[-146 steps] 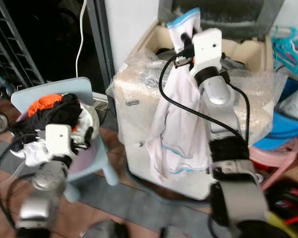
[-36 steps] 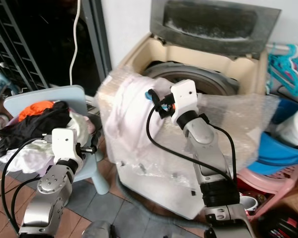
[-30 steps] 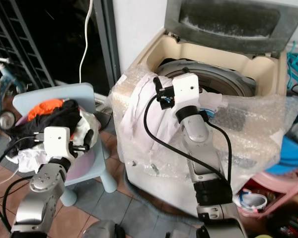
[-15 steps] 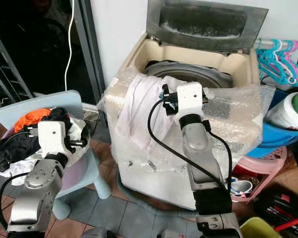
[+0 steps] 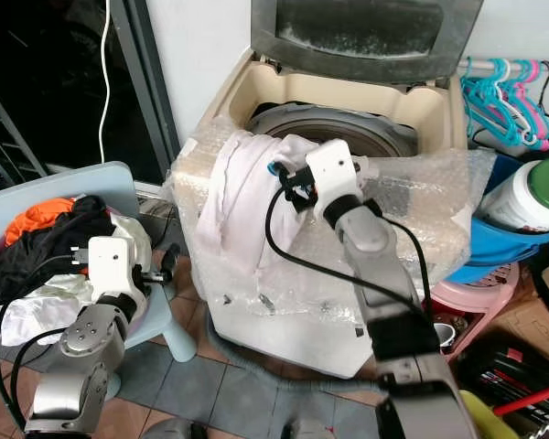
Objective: Clothes washing
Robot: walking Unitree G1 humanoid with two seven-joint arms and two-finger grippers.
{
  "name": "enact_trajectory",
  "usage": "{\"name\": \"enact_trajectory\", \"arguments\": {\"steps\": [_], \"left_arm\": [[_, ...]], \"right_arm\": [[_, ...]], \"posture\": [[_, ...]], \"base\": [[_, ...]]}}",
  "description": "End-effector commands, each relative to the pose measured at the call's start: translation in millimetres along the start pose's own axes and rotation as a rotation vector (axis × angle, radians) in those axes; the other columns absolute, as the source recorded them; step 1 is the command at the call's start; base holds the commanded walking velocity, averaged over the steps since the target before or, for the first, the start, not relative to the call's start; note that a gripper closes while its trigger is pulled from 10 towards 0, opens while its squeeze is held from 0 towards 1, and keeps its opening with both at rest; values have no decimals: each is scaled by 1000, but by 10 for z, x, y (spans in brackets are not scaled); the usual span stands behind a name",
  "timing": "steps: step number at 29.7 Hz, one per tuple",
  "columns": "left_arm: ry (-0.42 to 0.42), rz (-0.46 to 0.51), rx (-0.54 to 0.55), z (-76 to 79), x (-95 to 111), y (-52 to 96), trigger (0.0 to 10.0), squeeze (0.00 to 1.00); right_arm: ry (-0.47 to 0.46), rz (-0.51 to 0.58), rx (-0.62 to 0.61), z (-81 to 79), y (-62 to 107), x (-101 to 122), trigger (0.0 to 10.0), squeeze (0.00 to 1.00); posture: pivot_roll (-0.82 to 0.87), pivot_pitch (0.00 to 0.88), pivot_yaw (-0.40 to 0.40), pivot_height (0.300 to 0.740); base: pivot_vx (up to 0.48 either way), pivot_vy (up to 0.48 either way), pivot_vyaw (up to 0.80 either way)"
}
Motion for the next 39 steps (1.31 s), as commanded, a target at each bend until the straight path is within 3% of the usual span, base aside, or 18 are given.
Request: {"name": "enact_trajectory", "arguments": {"steps": [1, 2, 3, 4, 9, 16, 22, 29, 34, 39], "left_arm": [[-7, 23, 12, -17, 70, 3, 10000, 0], [-7, 23, 12, -17, 70, 3, 10000, 0], [-8, 24, 13, -20, 77, -2, 10000, 0], [-12, 23, 17, -37, 80, 2, 10000, 0], [-17, 18, 18, -44, 67, 33, 10000, 0], [-23, 2, 12, -22, 41, 61, 10000, 0], [-32, -3, 4, -4, 36, 37, 10000, 0], [-43, -2, -1, -7, 60, -1, 10000, 0], [-49, -7, 15, -40, 57, -7, 10000, 0], [-56, -13, 10, -7, 40, -24, 10000, 0]], "right_arm": [[0, -26, 43, -24, -57, -31, 10000, 0], [0, -26, 43, -24, -57, -31, 10000, 0], [8, -65, 47, -25, -88, -82, 3294, 0], [16, -157, 51, -34, -124, -208, 0, 0], [54, -278, 57, -45, -131, -399, 0, 0], [9, -394, 37, -30, -64, -636, 0, 0], [1, -401, 10, 42, -45, -637, 0, 0], [-76, -438, -8, 135, -55, -641, 0, 0], [-40, -479, 37, 190, -74, -620, 0, 0], [-12, -481, 107, 266, -177, -444, 0, 0]], "posture": [[-24, 0, -31, 740], [-24, 0, -31, 740], [-24, 0, -31, 740], [-16, 0, -32, 740], [-4, 0, -35, 740], [-4, 0, -31, 740], [-15, 0, -24, 740], [-9, 0, -23, 740], [-9, 0, -21, 740], [-17, 0, -14, 740]], "base": [[0, 0, 0], [0, 0, 0], [0, 0, 0], [0, 0, 0], [0, 0, 0], [0, 0, 0], [0, 0, 0], [0, 0, 0], [0, 0, 0], [0, 0, 0]]}}
Point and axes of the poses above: a point about 5 cm out from each wrist's last joint towards the gripper, its own y axis pointing back from the gripper into the wrist, its own x axis along the axis of the wrist's last joint, z = x × y, the point moved 1 cm from there along -y, pointing out of the wrist towards the gripper, and after that the axes turned 13 degrees about -y, right-handed, at the moved point
